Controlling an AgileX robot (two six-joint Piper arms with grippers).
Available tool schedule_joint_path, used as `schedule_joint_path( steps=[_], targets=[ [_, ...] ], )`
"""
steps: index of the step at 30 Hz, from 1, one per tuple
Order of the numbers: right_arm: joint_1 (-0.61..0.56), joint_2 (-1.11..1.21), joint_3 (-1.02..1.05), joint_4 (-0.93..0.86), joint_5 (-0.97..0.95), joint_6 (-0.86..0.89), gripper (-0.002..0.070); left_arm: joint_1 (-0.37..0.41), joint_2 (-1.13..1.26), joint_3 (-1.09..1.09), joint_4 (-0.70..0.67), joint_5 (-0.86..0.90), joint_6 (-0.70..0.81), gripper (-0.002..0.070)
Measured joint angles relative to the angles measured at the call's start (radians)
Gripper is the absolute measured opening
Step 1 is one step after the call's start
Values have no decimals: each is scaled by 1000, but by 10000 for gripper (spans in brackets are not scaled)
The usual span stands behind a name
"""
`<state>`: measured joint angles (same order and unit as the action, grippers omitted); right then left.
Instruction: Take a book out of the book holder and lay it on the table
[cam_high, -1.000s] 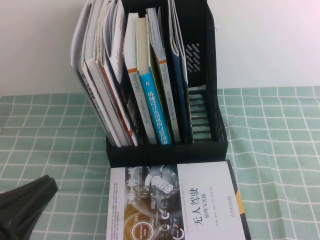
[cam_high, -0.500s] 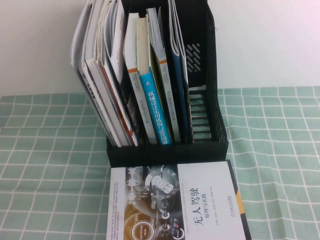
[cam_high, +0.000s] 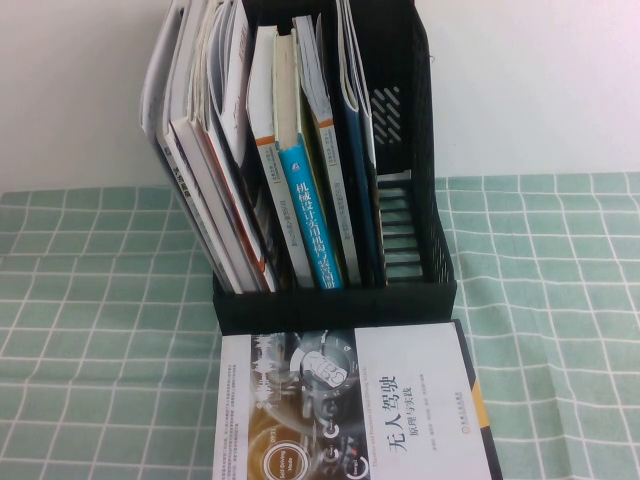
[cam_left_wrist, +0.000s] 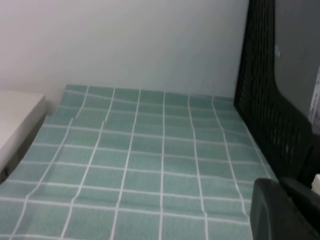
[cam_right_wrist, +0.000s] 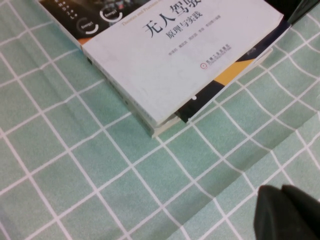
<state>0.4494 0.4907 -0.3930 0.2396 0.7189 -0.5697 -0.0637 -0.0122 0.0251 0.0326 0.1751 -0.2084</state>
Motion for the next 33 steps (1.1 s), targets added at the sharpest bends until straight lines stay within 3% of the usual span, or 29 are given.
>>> schedule_joint_path(
  steps=[9,33],
  targets=[
    [0,0,0,0,0,0,-1,2,0,0,-1,152,50,-3],
    [0,0,0,0,0,0,-1,2,0,-2,-1,160,73,-3]
  ],
)
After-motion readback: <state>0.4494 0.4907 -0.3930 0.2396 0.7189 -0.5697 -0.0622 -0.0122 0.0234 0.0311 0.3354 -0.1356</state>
